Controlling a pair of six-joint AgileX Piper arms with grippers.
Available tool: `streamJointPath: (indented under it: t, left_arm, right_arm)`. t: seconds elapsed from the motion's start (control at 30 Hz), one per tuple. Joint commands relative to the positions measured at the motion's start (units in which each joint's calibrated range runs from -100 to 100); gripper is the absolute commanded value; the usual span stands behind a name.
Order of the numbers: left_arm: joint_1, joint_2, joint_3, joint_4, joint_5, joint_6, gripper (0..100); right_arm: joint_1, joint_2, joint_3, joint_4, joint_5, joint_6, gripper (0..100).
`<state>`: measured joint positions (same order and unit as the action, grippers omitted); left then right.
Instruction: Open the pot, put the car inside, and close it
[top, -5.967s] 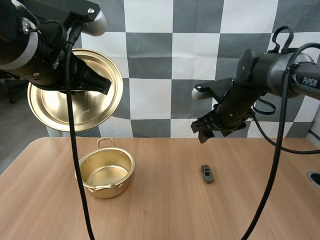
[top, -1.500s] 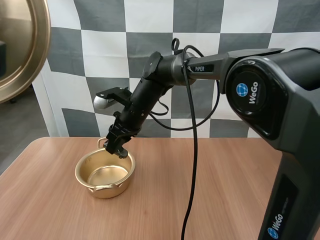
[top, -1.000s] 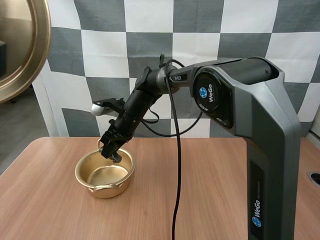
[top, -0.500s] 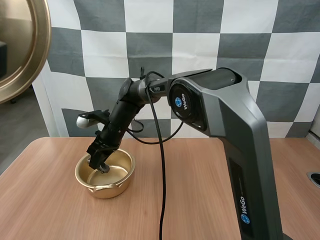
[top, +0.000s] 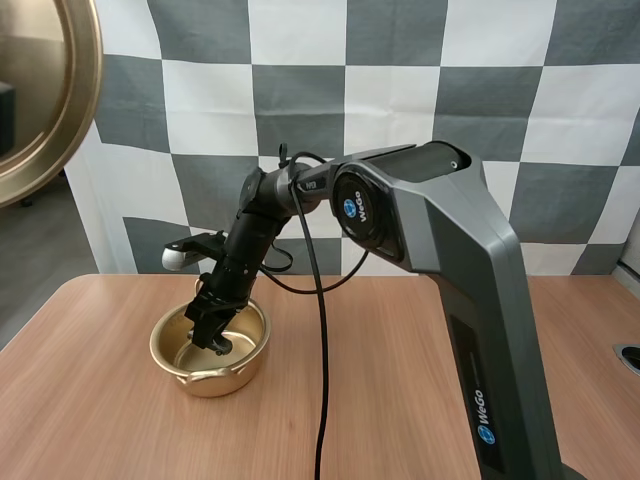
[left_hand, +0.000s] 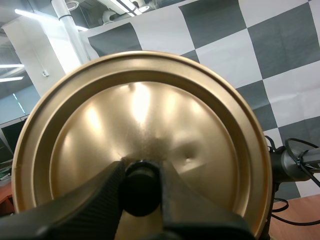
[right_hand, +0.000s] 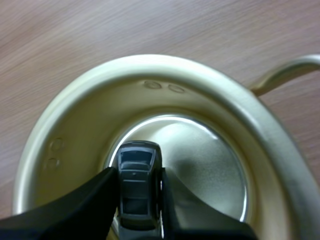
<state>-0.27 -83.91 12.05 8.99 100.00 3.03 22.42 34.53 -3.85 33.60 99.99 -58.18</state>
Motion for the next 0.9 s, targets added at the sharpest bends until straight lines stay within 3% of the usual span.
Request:
streamJointPath:
  t: [0.0, 0.53, 0.6, 0.63, 0.77, 0.8, 0.87]
  left_arm:
    - [0.0, 0.0, 0.0, -0.1, 0.0, 0.0, 0]
    - [0.0, 0.0, 0.0, -0.1, 0.0, 0.1, 0]
    - [0.0, 0.0, 0.0, -0.1, 0.0, 0.1, 0]
    - [0.0, 0.0, 0.0, -0.1, 0.0, 0.1, 0]
    - [0.0, 0.0, 0.0, -0.1, 0.0, 0.1, 0]
    - [0.0, 0.0, 0.0, -0.1, 0.0, 0.1, 0]
    - [0.0, 0.0, 0.0, -0.1, 0.0, 0.1, 0]
  right_arm:
    - [-0.1, 0.0, 0.0, -0.1, 0.0, 0.0, 0]
    - [0.0, -0.1, 0.0, -0.1, -1.0, 4.5, 0]
    - [0.0, -0.3, 0.0, 0.0, -1.0, 4.5, 16]
    - [0.1, -0.2, 0.0, 0.0, -1.0, 4.5, 33]
    - [0.1, -0.5, 0.0, -0.1, -1.0, 4.1, 79]
    - [0.1, -0.6, 0.0, -0.1, -1.0, 4.1, 86]
    - [0.1, -0.9, 0.0, -0.1, -1.0, 4.1, 89]
